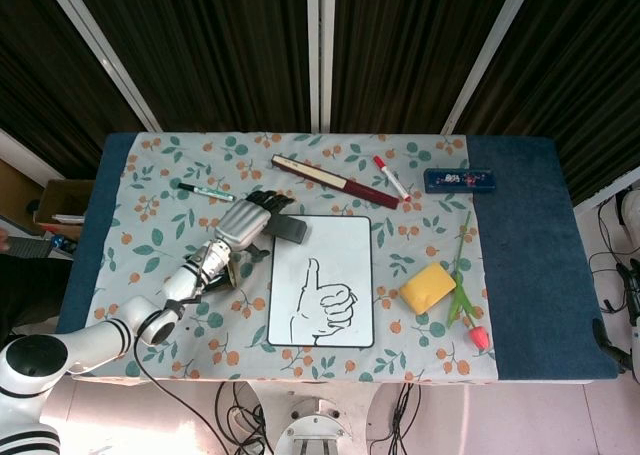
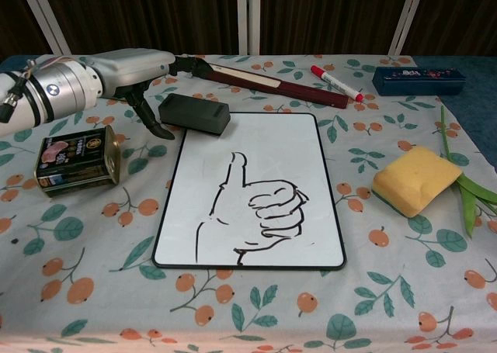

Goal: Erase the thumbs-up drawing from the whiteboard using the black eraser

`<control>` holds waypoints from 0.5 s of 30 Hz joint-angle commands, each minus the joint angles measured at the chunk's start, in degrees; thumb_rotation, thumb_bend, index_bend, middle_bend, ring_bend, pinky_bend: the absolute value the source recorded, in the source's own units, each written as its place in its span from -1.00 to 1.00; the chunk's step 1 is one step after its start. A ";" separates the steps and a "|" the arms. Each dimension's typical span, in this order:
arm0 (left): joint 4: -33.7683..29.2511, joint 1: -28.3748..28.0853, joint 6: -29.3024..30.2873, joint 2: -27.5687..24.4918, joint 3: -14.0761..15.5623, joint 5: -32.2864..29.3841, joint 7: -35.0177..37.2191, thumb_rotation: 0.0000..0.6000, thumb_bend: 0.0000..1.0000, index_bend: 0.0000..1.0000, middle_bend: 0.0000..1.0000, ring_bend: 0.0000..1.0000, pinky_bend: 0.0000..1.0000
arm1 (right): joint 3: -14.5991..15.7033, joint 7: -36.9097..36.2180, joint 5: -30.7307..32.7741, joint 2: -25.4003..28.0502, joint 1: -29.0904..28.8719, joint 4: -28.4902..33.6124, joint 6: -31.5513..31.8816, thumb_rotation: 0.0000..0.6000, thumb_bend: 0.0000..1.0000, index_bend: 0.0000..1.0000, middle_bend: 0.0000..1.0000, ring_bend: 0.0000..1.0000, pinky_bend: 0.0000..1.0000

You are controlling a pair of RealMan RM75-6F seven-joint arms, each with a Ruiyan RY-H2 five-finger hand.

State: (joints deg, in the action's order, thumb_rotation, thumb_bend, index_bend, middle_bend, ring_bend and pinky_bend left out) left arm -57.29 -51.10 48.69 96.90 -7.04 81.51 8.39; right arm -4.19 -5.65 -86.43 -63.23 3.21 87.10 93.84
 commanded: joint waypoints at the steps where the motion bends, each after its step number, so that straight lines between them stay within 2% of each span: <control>1: 0.07 0.08 0.18 0.04 0.07 0.06 0.05 1.00 -0.81 -0.80 -0.77 -0.84 -0.69 | -0.10 -0.22 0.18 0.02 0.04 -0.14 -0.07 1.00 -0.47 -1.00 -1.00 -1.00 -1.00; 15: 0.11 -0.65 -0.09 0.60 0.22 0.48 0.09 1.00 -0.78 -0.79 -0.77 -0.84 -0.69 | -0.22 -1.59 0.73 -0.15 0.34 -0.71 -0.47 1.00 -0.47 -1.00 -1.00 -1.00 -1.00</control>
State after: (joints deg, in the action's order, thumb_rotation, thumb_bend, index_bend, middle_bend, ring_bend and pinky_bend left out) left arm -57.20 -51.74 48.61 97.48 -6.85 81.97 8.46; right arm -4.39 -7.24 -85.70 -63.39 3.55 86.38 93.36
